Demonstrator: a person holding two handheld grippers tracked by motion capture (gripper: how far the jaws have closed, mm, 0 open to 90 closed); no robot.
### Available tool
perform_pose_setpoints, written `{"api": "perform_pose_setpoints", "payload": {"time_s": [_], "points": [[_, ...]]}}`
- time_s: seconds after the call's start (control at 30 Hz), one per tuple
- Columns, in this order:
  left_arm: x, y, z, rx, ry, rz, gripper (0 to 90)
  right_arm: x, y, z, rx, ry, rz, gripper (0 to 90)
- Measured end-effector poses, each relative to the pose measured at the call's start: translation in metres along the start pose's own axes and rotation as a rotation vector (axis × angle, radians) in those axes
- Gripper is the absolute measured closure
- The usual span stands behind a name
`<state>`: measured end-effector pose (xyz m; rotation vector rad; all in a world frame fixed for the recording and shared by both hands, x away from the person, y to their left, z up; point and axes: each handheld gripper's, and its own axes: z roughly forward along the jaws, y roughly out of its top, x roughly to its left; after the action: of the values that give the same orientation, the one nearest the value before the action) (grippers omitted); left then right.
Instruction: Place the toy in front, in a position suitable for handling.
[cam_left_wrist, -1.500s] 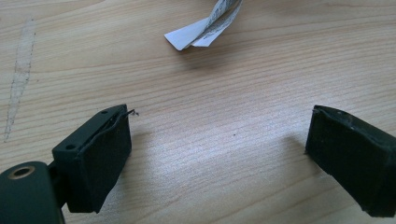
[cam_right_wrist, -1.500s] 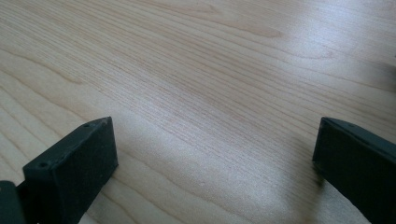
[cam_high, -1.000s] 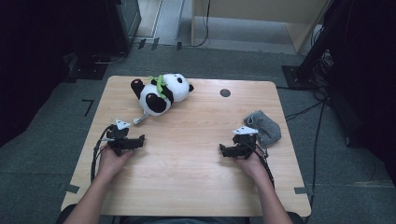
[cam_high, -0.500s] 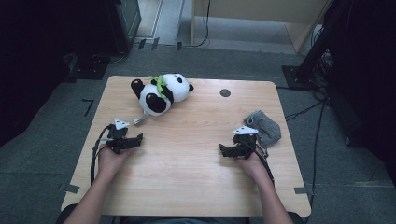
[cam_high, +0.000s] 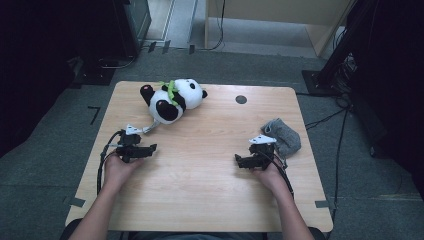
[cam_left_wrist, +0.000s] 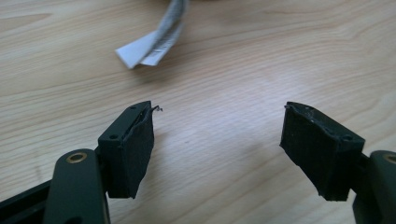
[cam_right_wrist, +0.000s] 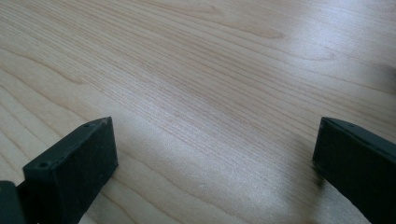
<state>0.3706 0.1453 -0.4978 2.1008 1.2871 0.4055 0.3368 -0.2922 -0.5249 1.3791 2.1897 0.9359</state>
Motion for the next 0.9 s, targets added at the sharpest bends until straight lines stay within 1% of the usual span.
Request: {"api": "perform_pose_setpoints", "payload": {"time_s": [0.03, 0.13, 0.2, 0.23, 0.27, 0.3, 0.37, 0.4, 0.47, 0.5, 0.53, 0.6, 0.67, 0.73, 0.8, 0.9], "points": [[-0.002, 0.002, 0.0, 0.004, -0.003, 0.008, 25.6, 0.0, 0.0, 0.0, -0.001, 0.001, -0.001, 0.0], [-0.006, 0.006, -0.002, -0.001, -0.026, 0.009, 25.6, 0.0, 0.0, 0.0, -0.001, 0.001, -0.002, 0.0], [-0.009, 0.011, -0.003, 0.005, -0.024, 0.011, 25.6, 0.0, 0.0, 0.0, -0.002, 0.001, -0.004, 0.0], [-0.011, 0.015, -0.003, 0.018, -0.018, 0.019, 28.6, 0.0, 0.0, 0.0, -0.003, 0.002, -0.005, 0.0], [-0.011, 0.015, -0.003, 0.018, -0.018, 0.019, 29.9, 0.0, 0.0, 0.0, -0.003, 0.002, -0.005, 0.0], [-0.011, 0.018, -0.003, 0.02, -0.012, 0.03, 29.9, 0.0, 0.0, 0.0, -0.003, 0.002, -0.005, 0.0], [-0.012, 0.021, -0.004, 0.003, -0.017, 0.044, 30.1, 0.0, 0.0, 0.0, -0.002, 0.002, -0.003, 0.0], [-0.011, 0.023, -0.004, -0.003, -0.026, 0.041, 30.2, 0.0, 0.0, 0.0, -0.002, 0.002, -0.005, 0.0], [-0.01, 0.028, -0.005, -0.02, -0.058, 0.029, 30.2, 0.0, 0.0, 0.0, -0.002, 0.002, -0.004, 0.0], [-0.011, 0.033, -0.006, -0.033, -0.075, 0.028, 29.8, 0.0, 0.0, 0.0, -0.001, 0.002, -0.002, 0.0], [-0.011, 0.033, -0.006, -0.033, -0.075, 0.028, 29.4, 0.0, 0.0, 0.0, -0.001, 0.002, -0.002, 0.0], [-0.013, 0.039, -0.007, -0.043, -0.082, 0.043, 29.1, 0.0, 0.0, 0.0, -0.001, 0.002, 0.0, 0.0], [-0.014, 0.045, -0.008, -0.038, -0.087, 0.057, 28.4, 0.0, 0.0, 0.0, -0.002, 0.002, 0.0, 0.0], [-0.014, 0.05, -0.009, -0.046, -0.097, 0.055, 28.0, 0.0, 0.0, 0.0, -0.002, 0.002, 0.001, 0.0], [-0.013, 0.056, -0.01, -0.052, -0.094, 0.064, 26.4, 0.0, 0.0, 0.0, 0.0, 0.001, -0.001, 0.0], [-0.011, 0.067, -0.012, -0.075, -0.1, 0.066, 25.1, 0.0, 0.0, 0.0, -0.001, 0.001, 0.0, 0.0]]}}
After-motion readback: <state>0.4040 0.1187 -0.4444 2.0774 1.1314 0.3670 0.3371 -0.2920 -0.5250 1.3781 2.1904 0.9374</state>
